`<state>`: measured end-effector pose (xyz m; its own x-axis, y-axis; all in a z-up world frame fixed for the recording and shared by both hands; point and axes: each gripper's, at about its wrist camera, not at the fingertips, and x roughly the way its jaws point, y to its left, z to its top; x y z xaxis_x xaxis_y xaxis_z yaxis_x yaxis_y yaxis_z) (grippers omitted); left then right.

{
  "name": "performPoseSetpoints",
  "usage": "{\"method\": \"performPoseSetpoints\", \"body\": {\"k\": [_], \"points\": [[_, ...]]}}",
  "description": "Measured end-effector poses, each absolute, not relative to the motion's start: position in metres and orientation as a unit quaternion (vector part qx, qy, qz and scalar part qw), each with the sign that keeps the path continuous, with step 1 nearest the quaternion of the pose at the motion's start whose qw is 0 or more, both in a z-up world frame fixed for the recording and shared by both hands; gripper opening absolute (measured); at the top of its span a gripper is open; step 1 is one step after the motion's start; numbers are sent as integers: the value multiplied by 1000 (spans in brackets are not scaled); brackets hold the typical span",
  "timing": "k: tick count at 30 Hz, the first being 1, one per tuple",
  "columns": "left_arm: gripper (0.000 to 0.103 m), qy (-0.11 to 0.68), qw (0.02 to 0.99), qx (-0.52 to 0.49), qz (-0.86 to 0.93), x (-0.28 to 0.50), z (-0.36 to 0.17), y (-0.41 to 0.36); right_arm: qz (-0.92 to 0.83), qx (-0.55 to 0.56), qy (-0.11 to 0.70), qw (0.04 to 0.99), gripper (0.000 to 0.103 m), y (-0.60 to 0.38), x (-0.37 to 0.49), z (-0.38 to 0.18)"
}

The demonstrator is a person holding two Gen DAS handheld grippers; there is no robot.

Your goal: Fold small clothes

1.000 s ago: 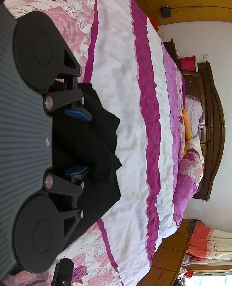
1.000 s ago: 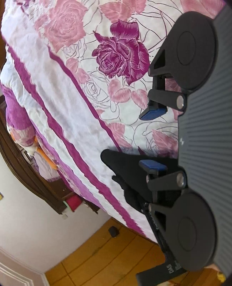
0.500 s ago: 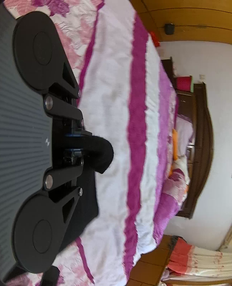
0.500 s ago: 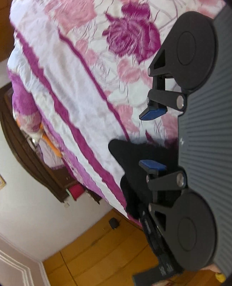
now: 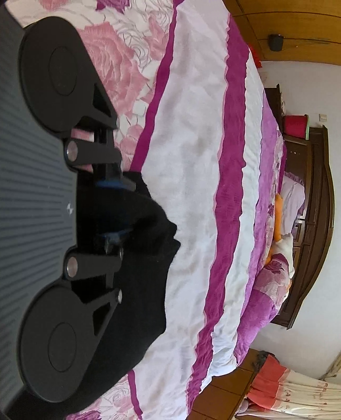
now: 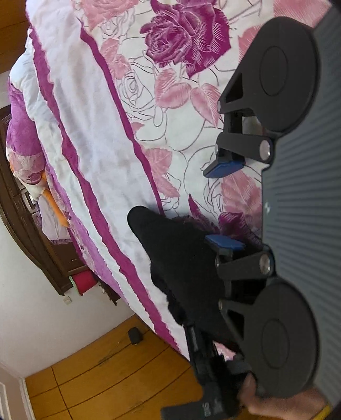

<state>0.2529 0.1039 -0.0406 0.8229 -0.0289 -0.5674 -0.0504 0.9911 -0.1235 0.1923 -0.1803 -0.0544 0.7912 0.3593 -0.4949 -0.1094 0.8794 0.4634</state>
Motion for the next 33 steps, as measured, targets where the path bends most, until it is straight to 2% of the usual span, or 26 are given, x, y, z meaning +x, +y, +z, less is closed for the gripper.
{"method": "performPoseSetpoints", "body": {"k": [2, 7, 9, 13, 16, 19, 26, 30, 33], "points": [[49, 304, 950, -66, -1, 247, -36, 106, 124, 214, 298, 922, 50, -183, 192, -54], [55, 316, 945, -77, -25, 231, -22, 116, 117, 221, 295, 922, 52, -190, 188, -49], [59, 321, 943, -85, -30, 224, -16, 120, 115, 227, 296, 921, 62, -194, 188, -46], [70, 315, 942, -111, -44, 209, -4, 131, 119, 246, 297, 915, 64, -202, 189, -38], [77, 312, 939, -133, -55, 200, 2, 136, 124, 257, 296, 912, 73, -208, 189, -29], [82, 319, 932, -155, -75, 195, -1, 138, 129, 269, 285, 911, 75, -210, 188, -22], [83, 348, 926, -117, -93, 197, -28, 133, 157, 277, 311, 896, 75, -191, 197, -31], [83, 366, 910, -153, -120, 200, -49, 139, 171, 278, 315, 891, 80, -178, 205, -41], [84, 371, 901, -178, -135, 206, -58, 144, 203, 294, 345, 868, 80, -171, 215, -57]]}}
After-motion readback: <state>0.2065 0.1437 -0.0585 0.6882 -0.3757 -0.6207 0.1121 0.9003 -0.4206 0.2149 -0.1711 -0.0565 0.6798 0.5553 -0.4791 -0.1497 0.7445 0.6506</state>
